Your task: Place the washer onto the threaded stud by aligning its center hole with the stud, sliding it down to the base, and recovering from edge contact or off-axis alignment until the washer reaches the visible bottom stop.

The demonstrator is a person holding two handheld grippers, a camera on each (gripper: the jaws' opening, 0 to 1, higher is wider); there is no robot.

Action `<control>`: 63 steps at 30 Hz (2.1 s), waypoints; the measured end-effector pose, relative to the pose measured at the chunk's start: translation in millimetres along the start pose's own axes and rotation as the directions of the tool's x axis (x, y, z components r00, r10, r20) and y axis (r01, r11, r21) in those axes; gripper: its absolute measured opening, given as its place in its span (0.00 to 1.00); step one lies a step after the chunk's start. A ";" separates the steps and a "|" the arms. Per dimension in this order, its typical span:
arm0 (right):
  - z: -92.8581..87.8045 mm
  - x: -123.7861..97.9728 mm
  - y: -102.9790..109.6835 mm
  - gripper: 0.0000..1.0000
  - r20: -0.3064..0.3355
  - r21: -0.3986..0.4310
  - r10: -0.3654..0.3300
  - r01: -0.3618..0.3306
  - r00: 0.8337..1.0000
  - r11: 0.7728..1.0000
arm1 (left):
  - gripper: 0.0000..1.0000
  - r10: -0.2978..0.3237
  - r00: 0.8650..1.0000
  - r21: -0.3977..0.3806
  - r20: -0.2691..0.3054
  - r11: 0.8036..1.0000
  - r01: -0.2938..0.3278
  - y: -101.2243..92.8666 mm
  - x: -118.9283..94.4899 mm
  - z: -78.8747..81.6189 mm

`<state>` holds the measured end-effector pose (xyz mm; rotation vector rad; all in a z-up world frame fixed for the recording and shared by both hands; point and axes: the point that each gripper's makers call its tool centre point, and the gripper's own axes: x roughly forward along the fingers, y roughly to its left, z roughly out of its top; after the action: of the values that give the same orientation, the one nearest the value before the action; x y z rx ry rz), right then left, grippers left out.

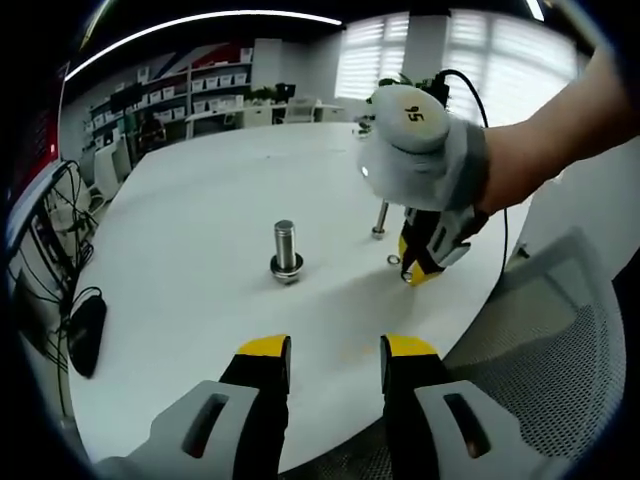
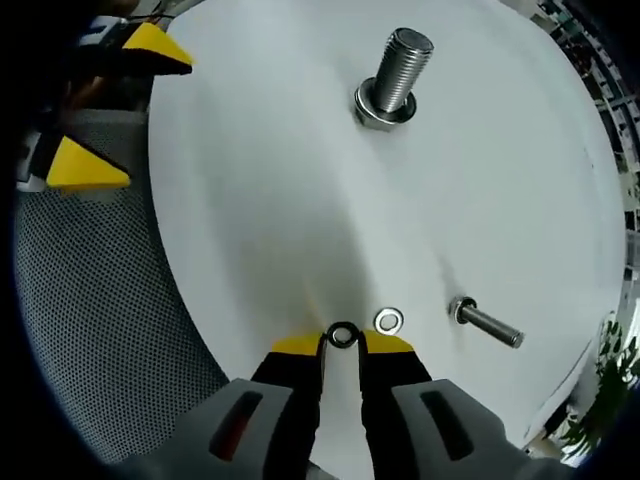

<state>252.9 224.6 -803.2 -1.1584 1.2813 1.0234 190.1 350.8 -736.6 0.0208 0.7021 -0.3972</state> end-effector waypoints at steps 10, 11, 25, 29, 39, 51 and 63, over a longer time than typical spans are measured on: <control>-2.5 -1.6 -0.6 0.16 0.084 0.057 -0.006 0.001 0.996 0.998 | 0.34 -0.006 1.000 0.005 -0.002 1.000 0.006 -0.9 0.2 -1.3; -2.6 -1.6 -0.6 0.15 0.095 0.064 -0.009 0.003 0.995 0.998 | 0.34 -0.006 1.000 0.005 -0.003 1.000 0.006 -0.8 0.1 -1.3; -1.6 -2.2 -0.5 0.15 0.160 0.118 -0.010 -0.009 0.987 0.993 | 0.34 -0.008 1.000 0.006 -0.004 1.000 0.008 -0.9 0.5 -1.5; -1.9 -2.6 0.9 0.15 0.167 0.112 -0.020 0.001 0.986 0.994 | 0.33 -0.007 1.000 0.006 -0.004 1.000 0.007 -0.7 0.4 -1.6; -0.7 -2.7 -1.3 0.15 0.197 0.145 -0.019 -0.010 0.980 0.989 | 0.33 -0.007 1.000 0.008 -0.007 1.000 0.007 -0.5 0.7 -2.5; -2.7 -2.9 0.6 0.14 0.256 0.174 -0.040 -0.006 0.966 0.985 | 0.34 -0.005 1.000 0.006 -0.003 1.000 0.006 -0.6 -0.6 -2.0; -1.4 -3.5 -0.2 0.14 0.275 0.209 -0.028 -0.032 0.961 0.977 | 0.34 -0.010 1.000 0.004 0.006 1.000 0.010 -0.8 -1.3 -0.9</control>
<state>252.7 223.4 -799.7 -0.8196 1.1361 0.9856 188.4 350.7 -736.4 0.0199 0.6953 -0.4077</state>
